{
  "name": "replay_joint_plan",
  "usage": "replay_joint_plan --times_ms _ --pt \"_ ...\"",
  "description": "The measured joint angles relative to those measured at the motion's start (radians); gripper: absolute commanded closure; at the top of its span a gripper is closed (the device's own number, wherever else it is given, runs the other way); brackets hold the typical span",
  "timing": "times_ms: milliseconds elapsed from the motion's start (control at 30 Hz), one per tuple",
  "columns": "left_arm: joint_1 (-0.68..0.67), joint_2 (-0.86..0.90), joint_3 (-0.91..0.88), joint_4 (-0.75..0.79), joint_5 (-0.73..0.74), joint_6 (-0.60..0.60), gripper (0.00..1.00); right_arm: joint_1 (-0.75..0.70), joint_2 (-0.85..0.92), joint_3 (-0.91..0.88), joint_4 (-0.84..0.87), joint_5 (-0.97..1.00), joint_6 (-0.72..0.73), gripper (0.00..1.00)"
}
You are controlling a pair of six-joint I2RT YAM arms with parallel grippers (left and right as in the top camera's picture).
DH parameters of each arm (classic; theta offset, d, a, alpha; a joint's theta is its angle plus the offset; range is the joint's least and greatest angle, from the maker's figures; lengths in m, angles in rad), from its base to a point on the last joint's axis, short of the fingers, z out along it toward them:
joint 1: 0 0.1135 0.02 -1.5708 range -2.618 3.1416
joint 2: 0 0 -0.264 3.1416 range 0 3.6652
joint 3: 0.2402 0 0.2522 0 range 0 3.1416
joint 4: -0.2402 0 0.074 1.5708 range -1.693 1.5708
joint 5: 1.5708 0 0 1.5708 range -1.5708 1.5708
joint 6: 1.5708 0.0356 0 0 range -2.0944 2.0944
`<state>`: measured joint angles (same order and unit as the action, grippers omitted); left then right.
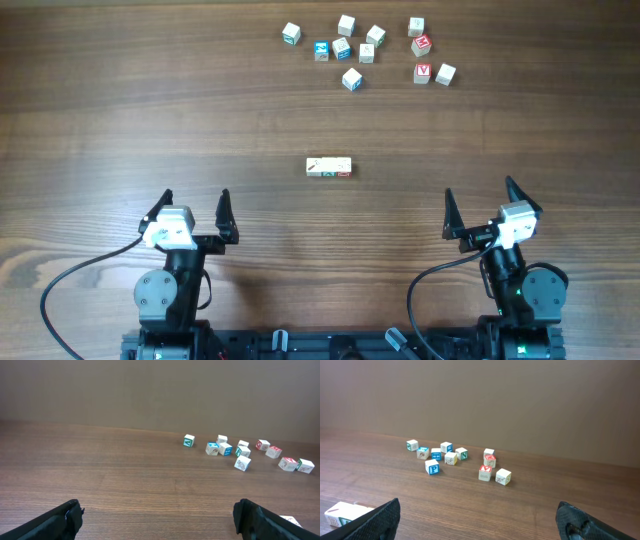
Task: Form a horizontal line
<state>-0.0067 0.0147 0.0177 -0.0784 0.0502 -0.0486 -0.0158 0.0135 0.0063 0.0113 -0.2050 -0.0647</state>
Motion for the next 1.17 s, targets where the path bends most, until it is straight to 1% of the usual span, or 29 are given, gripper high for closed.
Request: replay_joint_plan --times_ms 200,1167 --pt "-0.025 0.000 0.000 0.000 0.000 0.000 0.00 0.000 0.000 0.000 0.000 0.000 0.000 0.00" --pt "-0.025 0.000 0.000 0.000 0.000 0.003 0.00 0.000 0.000 0.000 0.000 0.000 0.000 0.00"
